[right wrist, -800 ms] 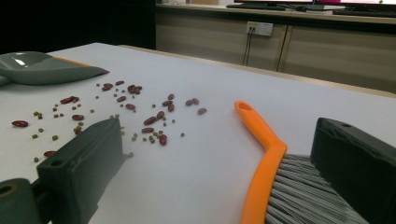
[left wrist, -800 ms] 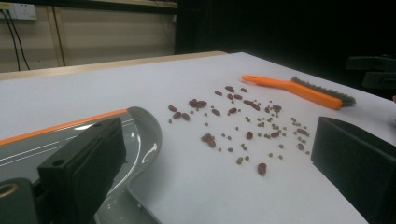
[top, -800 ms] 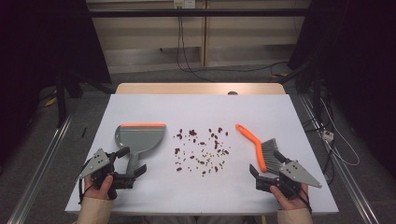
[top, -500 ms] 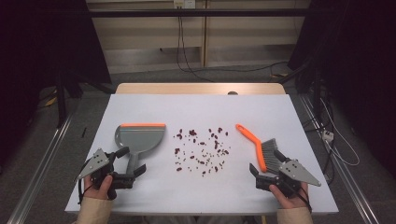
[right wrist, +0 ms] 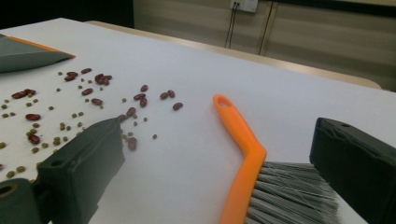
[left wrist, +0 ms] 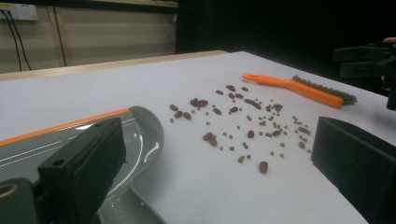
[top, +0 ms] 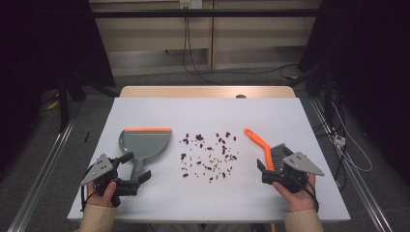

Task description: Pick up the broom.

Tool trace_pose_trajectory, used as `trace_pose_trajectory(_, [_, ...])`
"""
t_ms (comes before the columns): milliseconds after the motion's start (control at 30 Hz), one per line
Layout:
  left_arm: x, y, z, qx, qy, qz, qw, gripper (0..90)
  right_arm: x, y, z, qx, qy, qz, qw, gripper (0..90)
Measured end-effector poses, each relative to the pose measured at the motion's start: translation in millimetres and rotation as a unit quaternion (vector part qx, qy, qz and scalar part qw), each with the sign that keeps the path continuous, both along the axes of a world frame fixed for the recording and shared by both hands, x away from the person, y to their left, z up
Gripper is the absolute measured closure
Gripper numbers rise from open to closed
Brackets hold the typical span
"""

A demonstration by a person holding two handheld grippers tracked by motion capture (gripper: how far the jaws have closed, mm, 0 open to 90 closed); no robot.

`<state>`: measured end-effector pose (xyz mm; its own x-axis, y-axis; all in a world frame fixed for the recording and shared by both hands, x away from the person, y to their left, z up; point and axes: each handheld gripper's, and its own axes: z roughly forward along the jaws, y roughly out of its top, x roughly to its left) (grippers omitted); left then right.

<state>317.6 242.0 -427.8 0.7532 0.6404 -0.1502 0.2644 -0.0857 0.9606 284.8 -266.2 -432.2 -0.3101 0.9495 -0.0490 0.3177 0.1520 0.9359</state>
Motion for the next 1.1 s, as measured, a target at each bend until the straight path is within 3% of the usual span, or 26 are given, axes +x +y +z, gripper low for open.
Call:
trace_pose_trajectory(167, [-0.9,2.6,-0.2,-0.002,0.001,0.005,1.0000,3.0,11.4,1.1,0.0,-0.009,0.021,-0.002,0.9997,3.8])
trace_pose_trajectory(333, [-1.2,4.6,0.2,-0.005,-0.002,0.006,1.0000,2.9,32.4,-1.3,2.6,-0.025,0.045,-0.002,0.9987,13.1])
trace_pose_trajectory(367, [-1.2,4.7,0.4,-0.004,-0.001,0.006,1.0000,2.9,42.3,-3.1,2.1,-0.026,0.066,-0.007,0.9975,20.8])
trace_pose_trajectory(400, [-1.0,4.7,0.5,-0.004,-0.002,0.005,1.0000,2.9,42.3,-3.1,2.1,-0.026,0.066,-0.007,0.9975,20.8])
trace_pose_trajectory(467, [-0.6,4.2,0.1,-0.005,0.000,0.005,1.0000,2.9,51.9,-4.0,0.9,-0.028,0.090,-0.007,0.9955,24.6])
trace_pose_trajectory(500, [-0.4,4.0,0.0,-0.004,0.000,0.005,1.0000,2.9,60.1,-5.2,-0.3,-0.027,0.111,-0.012,0.9934,30.9])
trace_pose_trajectory(633, [0.5,3.7,-0.5,-0.003,0.001,0.002,1.0000,2.9,71.9,-9.0,-2.6,-0.022,0.133,-0.012,0.9908,37.4])
trace_pose_trajectory(700, [0.5,3.3,-0.6,-0.003,0.002,0.001,1.0000,2.9,79.6,-11.4,-4.0,-0.016,0.159,-0.006,0.9872,40.6])
trace_pose_trajectory(767, [0.6,3.1,-0.7,-0.003,0.003,0.001,1.0000,2.9,85.4,-13.6,-4.1,-0.030,0.162,-0.014,0.9862,44.3])
trace_pose_trajectory(833, [0.7,3.0,-0.7,-0.002,0.003,0.000,1.0000,2.9,91.0,-16.2,-4.5,-0.027,0.174,-0.013,0.9843,44.9])
trace_pose_trajectory(1100, [1.2,2.8,-1.2,-0.002,0.004,-0.001,1.0000,2.9,101.1,-21.5,-13.3,-0.021,0.231,-0.028,0.9723,54.8])
